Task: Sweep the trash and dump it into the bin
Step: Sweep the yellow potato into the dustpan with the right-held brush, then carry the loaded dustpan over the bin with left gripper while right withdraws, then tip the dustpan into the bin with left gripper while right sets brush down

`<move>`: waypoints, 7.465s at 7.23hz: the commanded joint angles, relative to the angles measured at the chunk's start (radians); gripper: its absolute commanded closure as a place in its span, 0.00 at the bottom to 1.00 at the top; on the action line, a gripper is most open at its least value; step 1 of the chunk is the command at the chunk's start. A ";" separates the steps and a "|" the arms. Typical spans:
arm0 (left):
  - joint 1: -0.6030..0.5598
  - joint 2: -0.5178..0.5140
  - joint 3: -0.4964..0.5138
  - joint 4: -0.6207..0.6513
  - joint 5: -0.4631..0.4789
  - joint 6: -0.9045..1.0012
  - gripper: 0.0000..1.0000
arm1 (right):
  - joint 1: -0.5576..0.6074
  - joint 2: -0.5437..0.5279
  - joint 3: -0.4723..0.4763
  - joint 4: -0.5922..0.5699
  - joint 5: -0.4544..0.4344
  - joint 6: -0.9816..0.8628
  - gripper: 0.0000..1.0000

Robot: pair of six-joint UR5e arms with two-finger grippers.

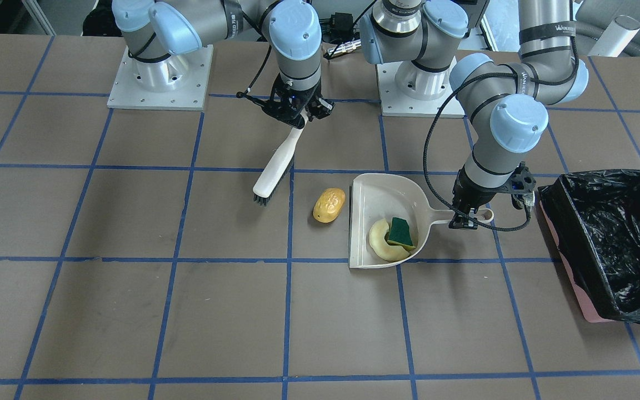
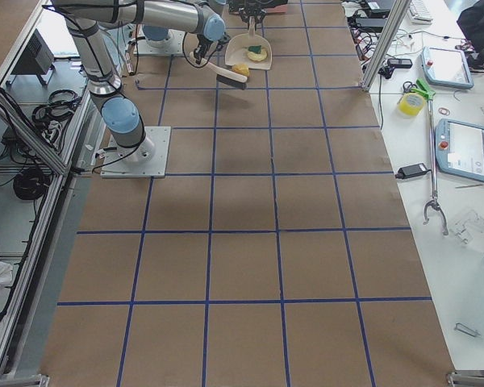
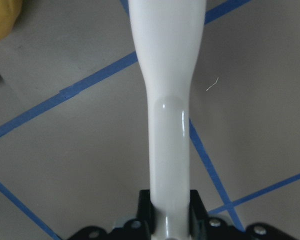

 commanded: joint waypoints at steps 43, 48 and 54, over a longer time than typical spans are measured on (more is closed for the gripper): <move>0.707 -0.359 0.898 -0.312 -0.125 1.194 1.00 | -0.983 0.257 -0.242 0.035 -0.448 -1.457 0.81; 0.574 -0.293 0.866 -0.129 -0.026 1.310 1.00 | -0.983 0.265 -0.242 0.035 -0.436 -1.451 0.24; 0.546 -0.207 0.646 0.188 0.045 1.423 1.00 | -0.977 0.112 -0.311 0.102 -0.427 -1.459 0.04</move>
